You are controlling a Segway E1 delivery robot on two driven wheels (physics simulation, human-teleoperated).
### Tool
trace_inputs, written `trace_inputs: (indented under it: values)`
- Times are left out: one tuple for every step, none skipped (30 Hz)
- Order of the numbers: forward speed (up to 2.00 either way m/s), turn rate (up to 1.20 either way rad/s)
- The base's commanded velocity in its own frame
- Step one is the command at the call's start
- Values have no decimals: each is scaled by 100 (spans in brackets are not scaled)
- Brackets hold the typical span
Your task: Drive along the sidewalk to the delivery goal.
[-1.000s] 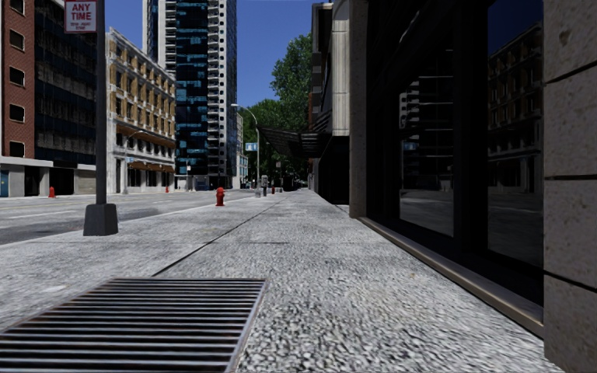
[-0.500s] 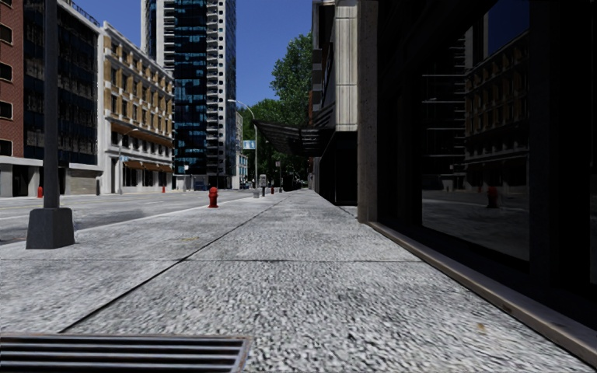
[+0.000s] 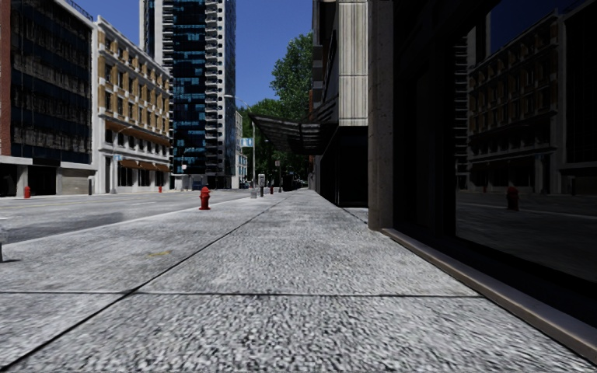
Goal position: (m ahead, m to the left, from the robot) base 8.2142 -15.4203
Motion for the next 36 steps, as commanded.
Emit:
trace_inputs:
  values:
    - [200,0]
    - [200,0]
    - [200,0]
    - [200,0]
    - [200,0]
    - [200,0]
    - [200,0]
    - [200,0]
    - [200,0]
    - [200,0]
    - [200,0]
    - [200,0]
    - [200,0]
    - [200,0]
    - [200,0]
    - [200,0]
    - [200,0]
    - [200,0]
    - [200,0]
    - [200,0]
    - [200,0]
    - [200,0]
    - [200,0]
    - [200,0]
    - [200,0]
    - [200,0]
    - [200,0]
    - [200,0]
    - [200,0]
    - [200,0]
    - [200,0]
    - [200,0]
    - [200,0]
    - [200,0]
    - [200,0]
    - [200,0]
